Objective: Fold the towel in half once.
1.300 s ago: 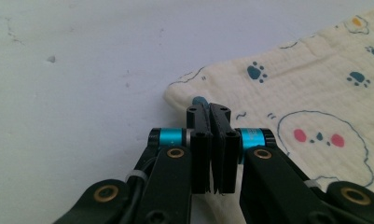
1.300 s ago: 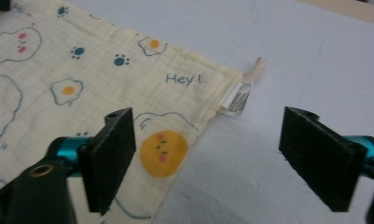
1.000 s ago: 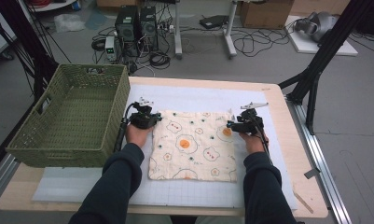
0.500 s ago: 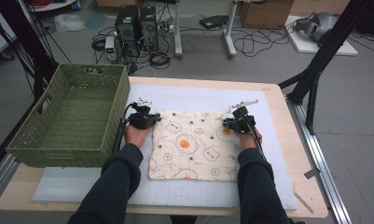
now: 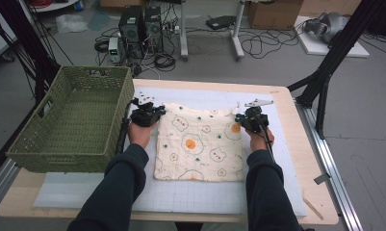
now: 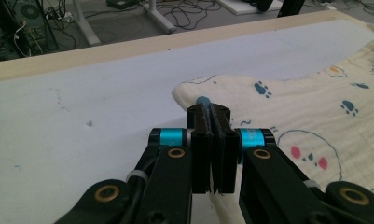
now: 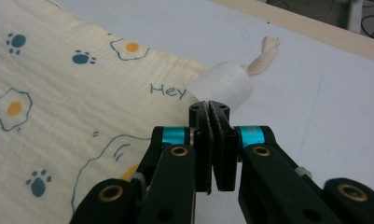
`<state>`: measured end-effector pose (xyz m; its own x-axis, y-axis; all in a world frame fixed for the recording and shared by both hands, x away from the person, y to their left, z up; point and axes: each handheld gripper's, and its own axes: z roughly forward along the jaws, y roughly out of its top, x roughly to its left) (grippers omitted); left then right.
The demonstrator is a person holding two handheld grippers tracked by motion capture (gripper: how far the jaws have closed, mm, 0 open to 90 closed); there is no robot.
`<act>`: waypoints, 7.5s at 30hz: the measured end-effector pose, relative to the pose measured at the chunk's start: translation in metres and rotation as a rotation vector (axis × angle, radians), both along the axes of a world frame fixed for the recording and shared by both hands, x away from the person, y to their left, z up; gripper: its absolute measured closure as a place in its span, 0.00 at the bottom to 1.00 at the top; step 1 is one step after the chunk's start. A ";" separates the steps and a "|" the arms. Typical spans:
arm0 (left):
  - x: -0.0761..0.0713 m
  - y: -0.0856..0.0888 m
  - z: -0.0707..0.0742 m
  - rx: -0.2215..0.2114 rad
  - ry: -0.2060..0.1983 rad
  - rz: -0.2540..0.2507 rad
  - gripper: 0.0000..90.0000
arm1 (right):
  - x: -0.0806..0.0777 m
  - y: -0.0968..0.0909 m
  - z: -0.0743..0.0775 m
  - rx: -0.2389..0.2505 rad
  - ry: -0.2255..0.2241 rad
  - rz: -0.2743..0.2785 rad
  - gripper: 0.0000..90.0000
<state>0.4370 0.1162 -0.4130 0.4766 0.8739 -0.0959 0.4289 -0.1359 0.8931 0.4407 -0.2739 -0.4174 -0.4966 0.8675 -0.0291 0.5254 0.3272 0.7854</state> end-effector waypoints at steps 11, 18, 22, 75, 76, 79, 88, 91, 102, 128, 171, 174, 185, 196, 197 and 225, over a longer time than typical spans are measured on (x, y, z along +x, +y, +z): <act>-0.022 0.007 0.004 0.000 0.012 -0.062 0.97 | -0.019 0.002 0.014 0.015 -0.041 0.069 0.98; -0.047 0.010 0.009 -0.002 -0.027 -0.114 0.97 | -0.045 -0.004 0.016 0.043 -0.048 0.099 0.98; -0.066 0.011 0.008 0.015 -0.046 -0.150 0.96 | -0.061 -0.003 0.018 0.021 -0.042 0.129 0.98; -0.101 0.027 -0.005 -0.047 0.036 -0.223 0.53 | -0.121 -0.035 0.011 0.129 -0.014 0.072 0.56; -0.100 0.026 -0.005 -0.053 0.037 -0.221 0.53 | -0.118 -0.031 0.009 0.126 0.002 0.084 0.55; -0.098 0.025 -0.007 -0.053 0.042 -0.213 0.53 | -0.112 -0.022 0.001 0.117 0.054 0.118 0.55; -0.096 0.030 -0.009 -0.038 0.049 -0.198 0.55 | -0.125 -0.012 0.003 0.071 0.046 0.318 0.97; -0.096 0.030 -0.009 -0.029 0.049 -0.198 0.55 | -0.137 -0.014 0.006 0.089 0.024 0.354 0.97; -0.090 0.027 -0.015 -0.019 0.061 -0.167 0.56 | -0.178 -0.037 0.004 0.177 0.048 0.503 0.85; -0.112 0.026 -0.038 0.037 0.190 -0.245 0.61 | -0.135 -0.021 -0.021 0.062 0.098 0.154 0.63; -0.105 0.032 -0.029 -0.022 0.122 -0.130 0.54 | -0.113 -0.020 -0.014 0.047 0.002 0.035 0.75; -0.098 0.028 -0.026 -0.041 0.101 -0.129 0.52 | -0.109 -0.017 -0.012 0.060 -0.014 0.052 0.66; -0.071 0.018 -0.038 -0.015 0.194 -0.125 0.56 | -0.079 0.001 -0.023 0.023 0.064 0.055 0.56; -0.083 0.015 -0.038 0.057 0.177 -0.172 0.95 | -0.080 -0.003 -0.028 0.055 0.142 0.093 0.94; -0.083 0.017 -0.037 0.049 0.166 -0.161 0.95 | -0.081 -0.004 -0.027 0.055 0.148 0.121 0.95; -0.049 0.018 -0.033 0.001 0.048 -0.042 0.84 | -0.048 0.021 -0.025 -0.041 -0.014 -0.035 0.86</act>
<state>0.3877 0.1342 -0.4459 0.5075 0.8534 -0.1191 0.4654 -0.1551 0.8714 0.3923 -0.2530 -0.4424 -0.4654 0.8822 -0.0719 0.5257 0.3409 0.7794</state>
